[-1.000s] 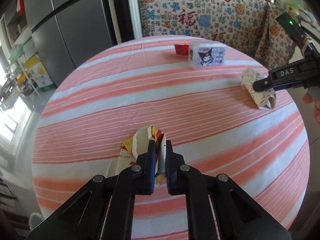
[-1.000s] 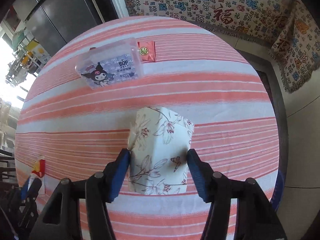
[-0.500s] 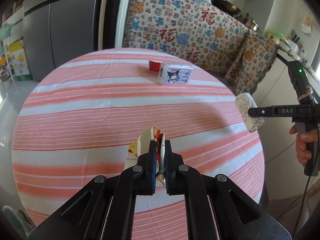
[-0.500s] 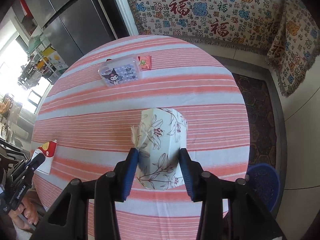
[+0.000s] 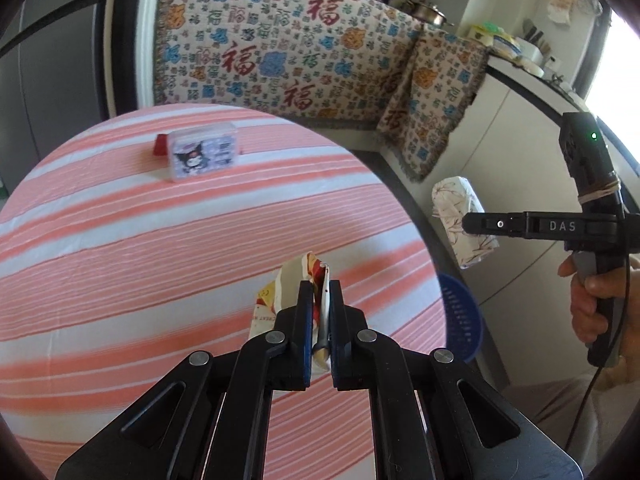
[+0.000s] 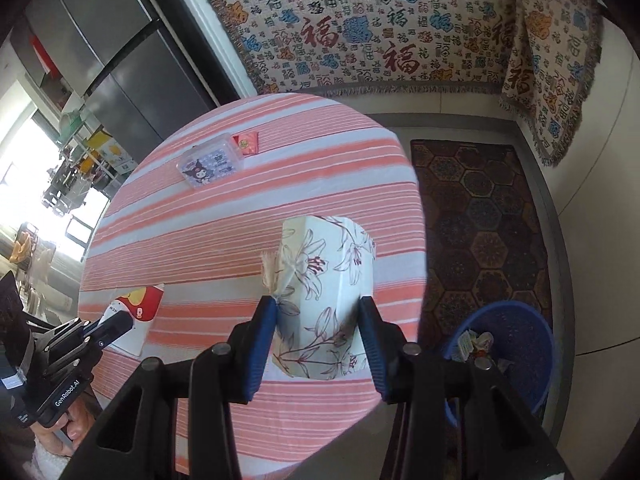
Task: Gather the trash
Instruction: 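Carry the paper wrapper and tissue pack over the blue wastebasket, then open both tools to drop the wrapper and tissue pack into the wastebasket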
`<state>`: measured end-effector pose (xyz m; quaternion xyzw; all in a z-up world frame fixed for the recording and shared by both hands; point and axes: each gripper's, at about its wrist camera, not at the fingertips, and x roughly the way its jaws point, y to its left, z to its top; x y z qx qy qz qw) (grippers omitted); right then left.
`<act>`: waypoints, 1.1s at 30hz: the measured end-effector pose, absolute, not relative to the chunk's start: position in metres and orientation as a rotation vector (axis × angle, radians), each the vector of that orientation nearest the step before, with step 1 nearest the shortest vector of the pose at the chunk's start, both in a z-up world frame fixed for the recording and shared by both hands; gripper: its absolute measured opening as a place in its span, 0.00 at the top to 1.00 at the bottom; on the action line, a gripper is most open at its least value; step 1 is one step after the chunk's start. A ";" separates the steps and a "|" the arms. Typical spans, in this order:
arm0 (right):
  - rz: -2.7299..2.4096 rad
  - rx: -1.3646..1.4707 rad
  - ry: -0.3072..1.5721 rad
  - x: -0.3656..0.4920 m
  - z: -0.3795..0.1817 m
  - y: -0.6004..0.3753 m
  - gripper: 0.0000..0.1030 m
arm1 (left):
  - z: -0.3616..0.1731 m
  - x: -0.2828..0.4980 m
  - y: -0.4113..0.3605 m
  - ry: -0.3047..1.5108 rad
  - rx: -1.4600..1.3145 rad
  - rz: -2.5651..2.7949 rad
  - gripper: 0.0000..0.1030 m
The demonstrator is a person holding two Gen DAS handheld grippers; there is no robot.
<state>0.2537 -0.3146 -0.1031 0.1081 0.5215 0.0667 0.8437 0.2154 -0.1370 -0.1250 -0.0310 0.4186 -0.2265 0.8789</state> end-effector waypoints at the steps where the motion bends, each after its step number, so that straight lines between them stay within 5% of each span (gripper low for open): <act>1: 0.128 0.240 1.094 0.248 -0.101 -0.326 0.58 | -0.122 0.216 -0.151 0.873 -0.057 -0.493 0.96; 16: -0.181 0.459 1.112 0.174 -0.161 -0.525 0.58 | -0.157 0.228 -0.392 0.969 -0.041 -0.772 0.96; 33: -0.244 0.688 1.129 0.155 -0.247 -0.608 0.54 | -0.232 0.243 -0.479 1.083 -0.013 -0.848 0.88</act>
